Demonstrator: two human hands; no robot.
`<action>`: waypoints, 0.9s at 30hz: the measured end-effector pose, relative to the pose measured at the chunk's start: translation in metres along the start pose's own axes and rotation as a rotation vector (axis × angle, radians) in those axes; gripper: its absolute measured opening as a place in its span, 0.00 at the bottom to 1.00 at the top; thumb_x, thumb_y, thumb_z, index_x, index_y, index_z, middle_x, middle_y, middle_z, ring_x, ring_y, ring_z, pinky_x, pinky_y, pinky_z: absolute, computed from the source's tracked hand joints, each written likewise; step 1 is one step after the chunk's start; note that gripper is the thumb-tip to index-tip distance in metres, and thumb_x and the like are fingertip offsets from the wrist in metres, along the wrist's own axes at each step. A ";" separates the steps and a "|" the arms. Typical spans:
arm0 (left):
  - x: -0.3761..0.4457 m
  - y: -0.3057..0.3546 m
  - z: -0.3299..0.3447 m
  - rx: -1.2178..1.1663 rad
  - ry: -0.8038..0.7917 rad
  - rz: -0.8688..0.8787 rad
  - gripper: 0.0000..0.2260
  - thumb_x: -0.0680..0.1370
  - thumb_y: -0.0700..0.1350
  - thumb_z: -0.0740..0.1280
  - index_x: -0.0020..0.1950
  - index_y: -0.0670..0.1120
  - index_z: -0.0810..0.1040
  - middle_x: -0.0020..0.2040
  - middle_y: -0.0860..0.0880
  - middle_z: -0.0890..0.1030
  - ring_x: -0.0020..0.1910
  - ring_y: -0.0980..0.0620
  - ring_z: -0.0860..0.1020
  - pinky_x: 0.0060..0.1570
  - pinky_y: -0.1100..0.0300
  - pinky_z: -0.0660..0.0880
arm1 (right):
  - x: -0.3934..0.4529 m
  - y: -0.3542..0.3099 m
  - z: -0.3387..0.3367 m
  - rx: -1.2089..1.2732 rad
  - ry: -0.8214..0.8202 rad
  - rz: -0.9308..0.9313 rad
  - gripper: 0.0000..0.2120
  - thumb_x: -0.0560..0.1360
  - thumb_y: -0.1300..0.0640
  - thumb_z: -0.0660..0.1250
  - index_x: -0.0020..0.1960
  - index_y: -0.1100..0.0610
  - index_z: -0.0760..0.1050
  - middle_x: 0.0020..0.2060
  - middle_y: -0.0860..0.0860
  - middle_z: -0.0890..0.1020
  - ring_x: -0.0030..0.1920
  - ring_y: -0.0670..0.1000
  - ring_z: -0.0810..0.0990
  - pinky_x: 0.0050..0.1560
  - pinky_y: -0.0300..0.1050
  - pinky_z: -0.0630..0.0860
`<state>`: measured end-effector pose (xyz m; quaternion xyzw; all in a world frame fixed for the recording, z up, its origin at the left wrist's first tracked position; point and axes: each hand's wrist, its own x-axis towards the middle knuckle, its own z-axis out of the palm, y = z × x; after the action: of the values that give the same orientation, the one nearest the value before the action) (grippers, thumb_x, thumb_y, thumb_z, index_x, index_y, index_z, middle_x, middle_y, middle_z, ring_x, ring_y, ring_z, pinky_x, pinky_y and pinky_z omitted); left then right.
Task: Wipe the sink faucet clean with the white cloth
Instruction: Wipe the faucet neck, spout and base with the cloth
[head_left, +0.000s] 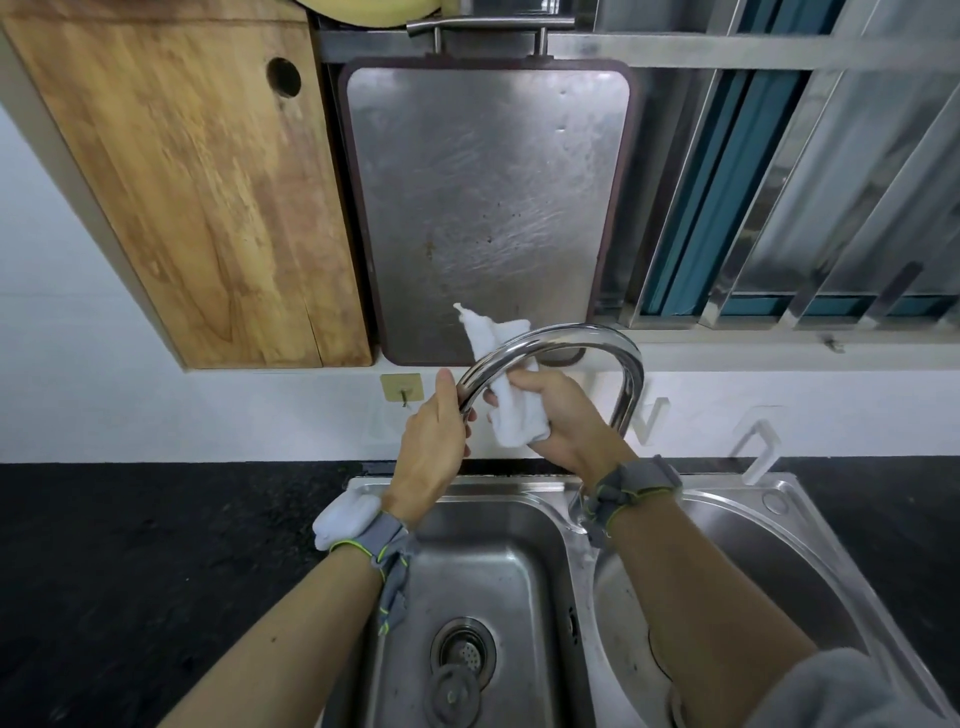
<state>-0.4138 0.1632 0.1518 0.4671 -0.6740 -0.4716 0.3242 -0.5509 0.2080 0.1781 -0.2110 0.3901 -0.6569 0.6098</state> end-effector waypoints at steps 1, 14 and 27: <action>0.000 0.000 0.000 0.006 -0.010 0.001 0.32 0.80 0.64 0.41 0.37 0.47 0.76 0.32 0.48 0.77 0.33 0.47 0.78 0.36 0.54 0.72 | 0.002 -0.001 -0.002 -0.021 -0.028 0.001 0.11 0.78 0.68 0.57 0.52 0.59 0.75 0.40 0.55 0.78 0.37 0.52 0.75 0.42 0.47 0.71; -0.001 0.005 -0.003 0.026 -0.054 -0.023 0.29 0.80 0.64 0.41 0.36 0.52 0.75 0.34 0.50 0.76 0.35 0.48 0.74 0.42 0.51 0.72 | 0.001 -0.006 -0.029 0.707 -0.074 -0.226 0.12 0.75 0.63 0.57 0.52 0.57 0.78 0.44 0.51 0.76 0.45 0.51 0.75 0.65 0.48 0.65; 0.001 0.002 -0.002 0.028 -0.062 -0.030 0.29 0.80 0.64 0.41 0.38 0.50 0.75 0.34 0.51 0.76 0.35 0.48 0.74 0.41 0.51 0.73 | -0.019 0.002 -0.027 1.168 0.056 -0.238 0.05 0.74 0.66 0.60 0.47 0.60 0.74 0.38 0.55 0.75 0.39 0.53 0.72 0.47 0.46 0.72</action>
<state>-0.4128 0.1613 0.1542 0.4668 -0.6833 -0.4810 0.2894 -0.5669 0.2334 0.1639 0.1346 -0.0462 -0.8319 0.5364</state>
